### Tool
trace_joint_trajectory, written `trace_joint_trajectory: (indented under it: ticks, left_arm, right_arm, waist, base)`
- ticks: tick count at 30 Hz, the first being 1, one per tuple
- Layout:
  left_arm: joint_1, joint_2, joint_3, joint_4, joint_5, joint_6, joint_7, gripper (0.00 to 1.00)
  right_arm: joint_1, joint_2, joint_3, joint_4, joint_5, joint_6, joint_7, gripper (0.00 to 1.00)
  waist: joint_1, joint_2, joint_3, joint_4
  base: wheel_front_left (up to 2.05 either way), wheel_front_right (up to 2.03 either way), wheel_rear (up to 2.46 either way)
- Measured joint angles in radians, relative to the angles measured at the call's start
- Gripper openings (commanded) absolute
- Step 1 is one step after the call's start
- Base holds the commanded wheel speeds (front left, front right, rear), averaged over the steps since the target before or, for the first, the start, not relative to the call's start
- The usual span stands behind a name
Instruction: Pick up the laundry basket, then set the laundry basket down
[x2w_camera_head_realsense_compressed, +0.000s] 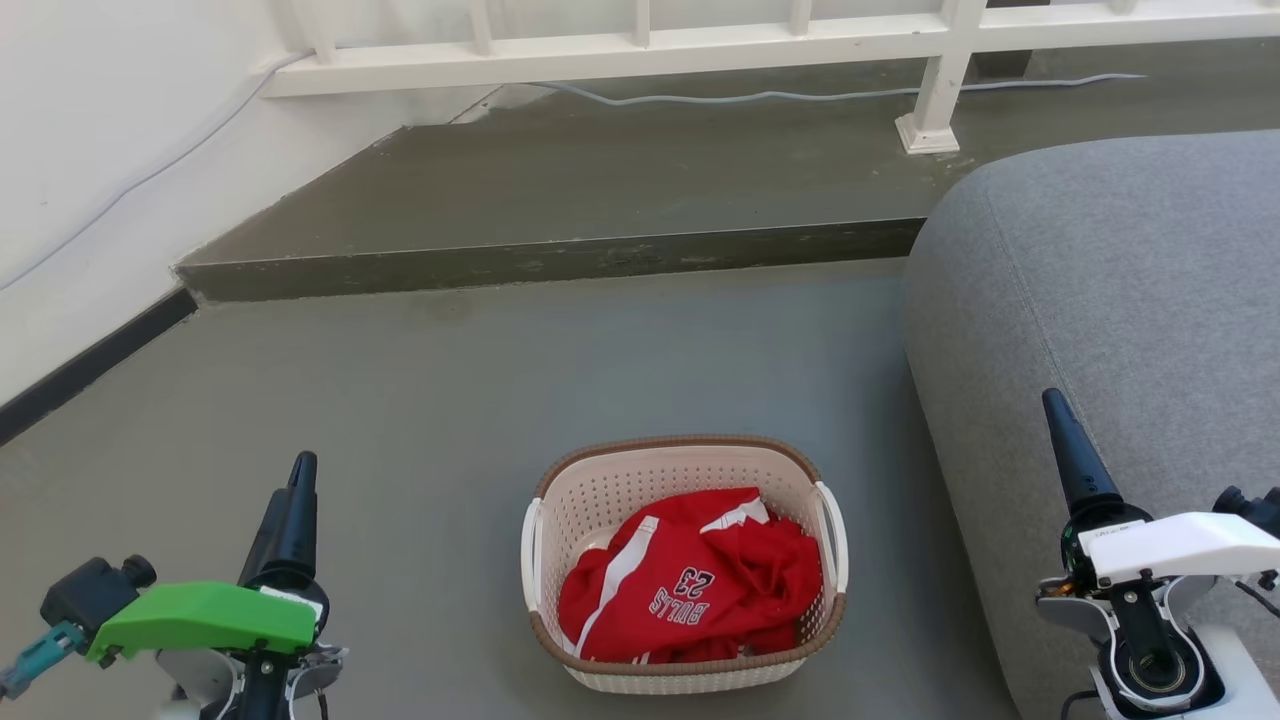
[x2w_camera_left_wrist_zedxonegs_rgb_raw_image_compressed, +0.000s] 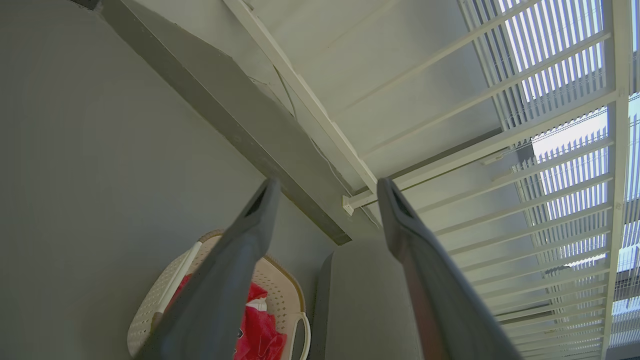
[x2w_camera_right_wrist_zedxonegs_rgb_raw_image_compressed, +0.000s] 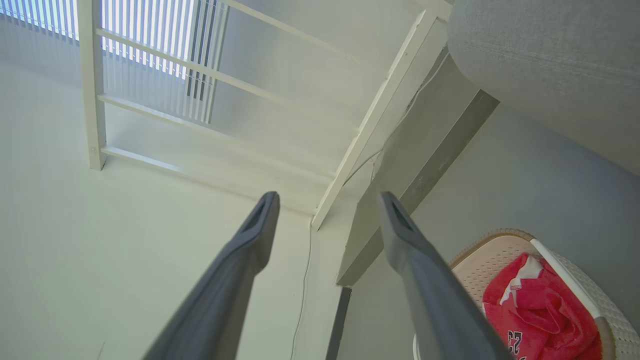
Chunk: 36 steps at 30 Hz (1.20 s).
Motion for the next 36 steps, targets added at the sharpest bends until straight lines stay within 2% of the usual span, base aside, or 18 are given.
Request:
trace_joint_trajectory:
  ticks: [5,16,23,36]
  left_arm:
    - [-0.004,0.012,-0.014,-0.011,0.103,0.0,-0.018,1.0]
    - [-0.004,0.014,-0.023,-0.032,0.327,0.011,-0.053,1.0]
    - [-0.004,0.011,-0.05,-0.04,0.453,0.011,-0.08,1.0]
    - [-0.005,0.002,-0.066,-0.064,0.64,0.011,-0.13,1.0]
  right_arm:
    - [-0.004,-0.022,0.026,0.0,-0.076,0.0,-0.022,1.0]
    - [-0.02,-0.028,0.042,0.004,-0.233,0.0,-0.056,1.0]
    - [-0.039,-0.032,0.052,-0.004,-0.378,-0.009,-0.086,1.0]
    - [-0.04,-0.044,0.082,-0.011,-0.584,-0.019,-0.131,1.0]
  waist:
    - [0.0,0.0,0.002,0.0]
    - [0.0,0.0,0.005,-0.001]
    - [0.0,0.0,0.007,-0.002]
    - [0.0,0.0,0.01,-0.002]
  base:
    - [0.0,0.0,0.0]
    - [0.0,0.0,0.0]
    - [0.0,0.0,0.0]
    - [0.0,0.0,0.0]
